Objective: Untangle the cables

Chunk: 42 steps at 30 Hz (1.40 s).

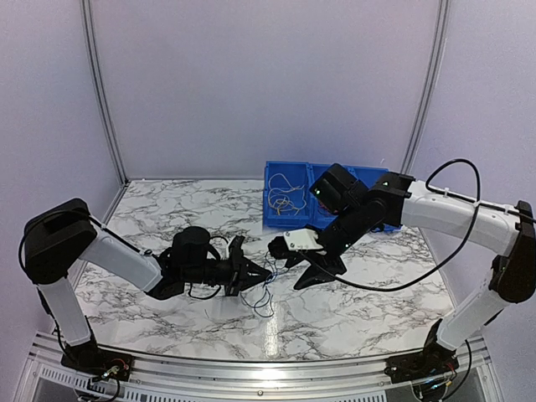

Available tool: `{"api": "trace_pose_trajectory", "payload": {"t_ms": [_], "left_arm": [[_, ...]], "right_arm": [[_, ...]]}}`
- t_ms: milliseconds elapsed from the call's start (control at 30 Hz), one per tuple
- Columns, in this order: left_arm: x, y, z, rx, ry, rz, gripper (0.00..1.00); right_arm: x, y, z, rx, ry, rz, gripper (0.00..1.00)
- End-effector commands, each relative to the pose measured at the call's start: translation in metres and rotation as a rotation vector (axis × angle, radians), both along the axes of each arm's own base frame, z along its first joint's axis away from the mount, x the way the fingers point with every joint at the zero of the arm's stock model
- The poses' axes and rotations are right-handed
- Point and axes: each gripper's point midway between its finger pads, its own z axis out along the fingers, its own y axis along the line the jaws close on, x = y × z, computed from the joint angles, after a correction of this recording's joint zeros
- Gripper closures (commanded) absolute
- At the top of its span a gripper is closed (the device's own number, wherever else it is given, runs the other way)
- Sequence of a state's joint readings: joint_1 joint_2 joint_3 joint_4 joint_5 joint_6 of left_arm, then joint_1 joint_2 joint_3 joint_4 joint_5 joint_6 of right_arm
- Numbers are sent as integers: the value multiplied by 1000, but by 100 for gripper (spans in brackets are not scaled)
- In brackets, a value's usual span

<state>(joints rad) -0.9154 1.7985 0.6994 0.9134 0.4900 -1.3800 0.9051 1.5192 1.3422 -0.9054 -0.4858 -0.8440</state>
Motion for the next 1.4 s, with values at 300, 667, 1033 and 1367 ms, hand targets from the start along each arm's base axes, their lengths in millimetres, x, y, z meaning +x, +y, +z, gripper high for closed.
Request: {"api": "trace_pose_trajectory", "payload": {"t_ms": [300,667,1033,1367], "left_arm": [[-8,-34,99,-424,211,-85,100],[-11,-37,103,-594,323,-112,100],[-8,-37,98,-602,337,-115,100],[-9,-35,102,-604,321,-110,100]], "right_arm": [[25,13,12,136,-441,-32,41],[25,12,44,186,-480,-43,51],[27,7,55,199,-511,-68,55],[39,11,40,177,-554,-86,53]]}}
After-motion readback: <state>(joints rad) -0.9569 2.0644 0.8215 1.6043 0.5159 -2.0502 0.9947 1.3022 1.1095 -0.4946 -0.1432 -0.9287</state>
